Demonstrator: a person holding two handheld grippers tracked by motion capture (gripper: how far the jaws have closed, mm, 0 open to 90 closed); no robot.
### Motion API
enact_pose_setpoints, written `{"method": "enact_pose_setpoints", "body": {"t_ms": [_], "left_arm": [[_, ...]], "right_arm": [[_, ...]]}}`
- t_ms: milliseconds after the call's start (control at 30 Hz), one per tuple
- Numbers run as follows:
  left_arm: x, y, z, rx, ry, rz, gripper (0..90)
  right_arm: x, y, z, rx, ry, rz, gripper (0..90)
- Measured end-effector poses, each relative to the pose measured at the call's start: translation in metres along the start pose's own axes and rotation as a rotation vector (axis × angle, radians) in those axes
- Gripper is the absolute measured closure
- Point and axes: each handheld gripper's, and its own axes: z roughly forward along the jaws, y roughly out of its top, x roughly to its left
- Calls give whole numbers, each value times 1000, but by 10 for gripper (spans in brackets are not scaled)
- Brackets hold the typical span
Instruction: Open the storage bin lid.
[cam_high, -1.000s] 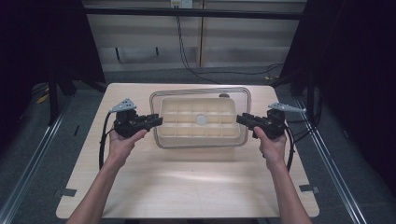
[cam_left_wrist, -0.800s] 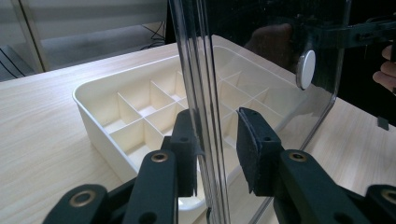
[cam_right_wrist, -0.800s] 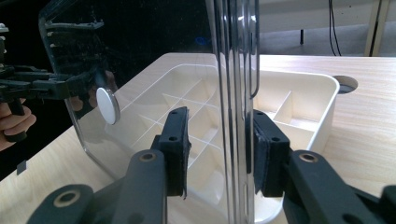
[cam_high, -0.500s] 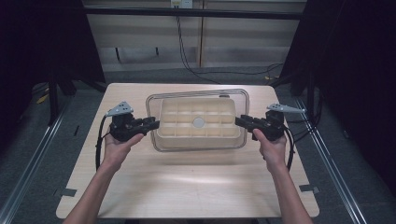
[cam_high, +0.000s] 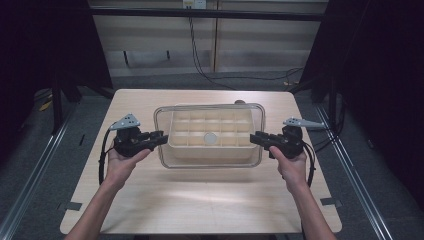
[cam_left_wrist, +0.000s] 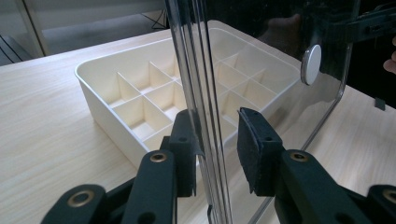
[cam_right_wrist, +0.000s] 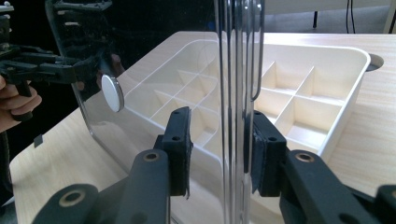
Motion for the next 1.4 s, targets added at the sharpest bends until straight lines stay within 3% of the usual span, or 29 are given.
{"method": "enact_pose_setpoints", "body": {"t_ms": [633, 1400], "left_arm": [[-12, -17, -7, 46, -11, 10, 686], [-25, -29, -18, 65, -32, 21, 689]], "right_arm": [[9, -20, -8, 30, 12, 11, 650], [22, -38, -21, 49, 34, 22, 658]]}}
